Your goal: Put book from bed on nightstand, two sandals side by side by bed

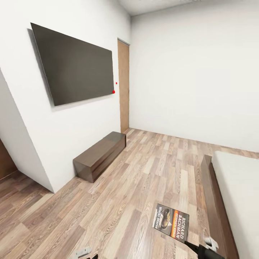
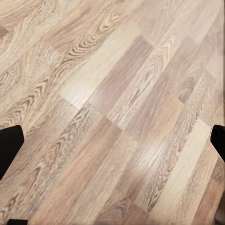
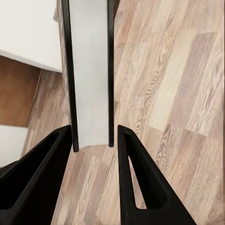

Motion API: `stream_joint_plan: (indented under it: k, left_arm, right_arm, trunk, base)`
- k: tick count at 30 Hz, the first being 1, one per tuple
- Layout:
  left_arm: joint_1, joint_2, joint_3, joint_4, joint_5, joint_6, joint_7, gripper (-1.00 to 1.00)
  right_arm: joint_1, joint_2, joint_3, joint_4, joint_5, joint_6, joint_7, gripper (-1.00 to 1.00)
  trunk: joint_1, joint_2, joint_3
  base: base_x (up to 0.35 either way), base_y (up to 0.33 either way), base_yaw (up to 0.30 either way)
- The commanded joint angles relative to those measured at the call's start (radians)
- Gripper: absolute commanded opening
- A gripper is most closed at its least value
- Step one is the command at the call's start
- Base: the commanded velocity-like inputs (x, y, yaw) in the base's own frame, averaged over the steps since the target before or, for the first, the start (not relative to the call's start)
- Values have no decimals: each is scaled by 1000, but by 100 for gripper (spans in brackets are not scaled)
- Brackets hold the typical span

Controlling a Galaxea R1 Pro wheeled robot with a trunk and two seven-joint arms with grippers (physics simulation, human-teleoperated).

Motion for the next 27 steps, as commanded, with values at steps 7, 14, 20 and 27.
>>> stream_joint_plan:
  k: [7,14,20,27]
  left_arm:
    - [-1,0,2,1,10,0,-7,100]
    - [-1,0,2,1,10,0,-7,100]
    - [-1,1,2,1,10,0,-7,100]
    - [-1,0,2,1,10,0,-7,100]
  right_arm:
    - [-1,0,-10,0,-1,11,4,-100]
    - [-1,1,-10,0,-1,11,4,-100]
    - [-1,1,-10,0,-1,11,4,-100]
    - [-1,1,-10,0,-1,11,4,-100]
  trunk:
    - [0,-2,1]
    - [0,-2,2]
    - [0,-2,2]
    - [0,-2,2]
  base:
    - [0,0,-290]
    - [0,0,-299]
    - [0,0,-300]
    - [0,0,-278]
